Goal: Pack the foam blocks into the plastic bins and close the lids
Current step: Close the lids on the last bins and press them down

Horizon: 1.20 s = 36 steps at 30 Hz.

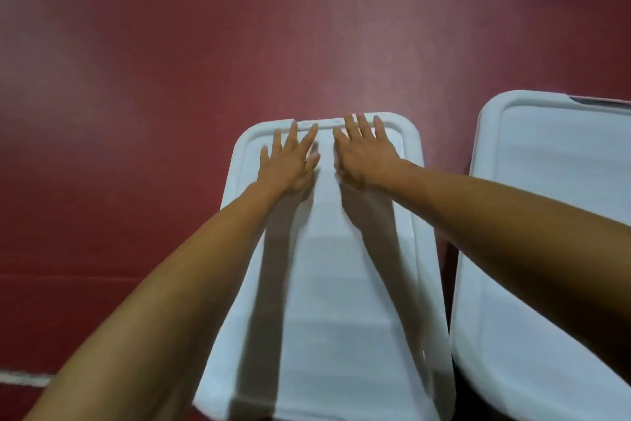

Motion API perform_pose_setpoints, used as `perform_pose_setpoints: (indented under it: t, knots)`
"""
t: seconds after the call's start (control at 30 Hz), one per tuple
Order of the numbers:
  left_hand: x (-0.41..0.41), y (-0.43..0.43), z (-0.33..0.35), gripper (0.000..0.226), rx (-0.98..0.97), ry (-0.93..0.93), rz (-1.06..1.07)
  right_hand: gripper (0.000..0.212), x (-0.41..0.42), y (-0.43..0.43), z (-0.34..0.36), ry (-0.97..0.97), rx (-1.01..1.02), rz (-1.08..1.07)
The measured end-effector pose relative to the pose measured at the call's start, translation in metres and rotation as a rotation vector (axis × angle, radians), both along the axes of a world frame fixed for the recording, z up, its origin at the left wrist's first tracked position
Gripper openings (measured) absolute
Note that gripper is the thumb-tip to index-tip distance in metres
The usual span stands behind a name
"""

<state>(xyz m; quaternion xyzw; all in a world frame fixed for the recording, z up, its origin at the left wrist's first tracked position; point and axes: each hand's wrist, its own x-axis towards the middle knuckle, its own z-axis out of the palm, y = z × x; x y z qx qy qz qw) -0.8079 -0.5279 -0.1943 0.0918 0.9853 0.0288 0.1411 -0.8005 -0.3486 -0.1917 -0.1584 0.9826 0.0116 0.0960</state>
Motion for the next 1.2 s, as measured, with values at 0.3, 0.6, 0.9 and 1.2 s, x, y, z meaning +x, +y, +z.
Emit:
perform_pose_setpoints:
  t: [0.3,0.6,0.9,1.2]
  knots:
    - [-0.125,0.033,-0.025,0.054,-0.117,-0.041,0.051,0.043,-0.076,0.004,-0.06,0.366,-0.261,-0.152]
    - [-0.143,0.038,-0.046,0.031,0.068,0.368,0.115,0.054,-0.115,0.009,-0.059,0.285,-0.291,-0.128]
    - [-0.137,0.034,-0.053,0.036,0.307,0.568,0.149,0.037,-0.114,0.009,-0.062,0.374,-0.345,-0.01]
    - [-0.122,0.034,-0.047,0.03,0.316,0.67,0.154,0.029,-0.097,0.013,-0.053,0.448,-0.51,0.034]
